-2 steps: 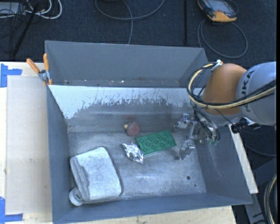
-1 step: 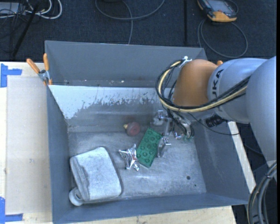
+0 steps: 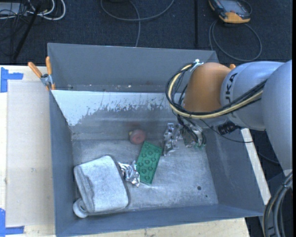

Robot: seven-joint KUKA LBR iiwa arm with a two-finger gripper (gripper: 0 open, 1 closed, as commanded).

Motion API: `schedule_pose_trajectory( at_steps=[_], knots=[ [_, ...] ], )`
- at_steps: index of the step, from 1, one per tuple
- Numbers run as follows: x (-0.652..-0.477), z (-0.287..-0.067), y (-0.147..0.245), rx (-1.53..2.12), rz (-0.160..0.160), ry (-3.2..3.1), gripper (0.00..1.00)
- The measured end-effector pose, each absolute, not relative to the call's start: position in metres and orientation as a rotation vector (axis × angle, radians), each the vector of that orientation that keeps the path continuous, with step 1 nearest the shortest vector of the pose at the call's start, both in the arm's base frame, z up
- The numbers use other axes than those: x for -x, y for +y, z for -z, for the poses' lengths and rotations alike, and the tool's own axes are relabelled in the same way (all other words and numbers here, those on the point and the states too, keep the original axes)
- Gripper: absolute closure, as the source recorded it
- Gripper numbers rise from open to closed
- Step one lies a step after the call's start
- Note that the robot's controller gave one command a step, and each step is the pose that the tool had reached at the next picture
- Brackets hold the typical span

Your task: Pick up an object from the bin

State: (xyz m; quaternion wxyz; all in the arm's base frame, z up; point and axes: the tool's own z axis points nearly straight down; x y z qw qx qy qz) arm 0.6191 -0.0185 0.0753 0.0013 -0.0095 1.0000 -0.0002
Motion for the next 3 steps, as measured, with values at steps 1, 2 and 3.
schedule_pose_trajectory(
  at_steps=[1, 2, 3],
  knots=[
    [-0.619, -0.074, -0.018, 0.031, 0.000, 3.134, 0.00],
    [-0.562, -0.126, 0.075, 0.154, -0.007, 3.138, 0.00],
    [-0.561, -0.073, 0.090, 0.337, -0.003, 3.125, 0.00]
  ],
)
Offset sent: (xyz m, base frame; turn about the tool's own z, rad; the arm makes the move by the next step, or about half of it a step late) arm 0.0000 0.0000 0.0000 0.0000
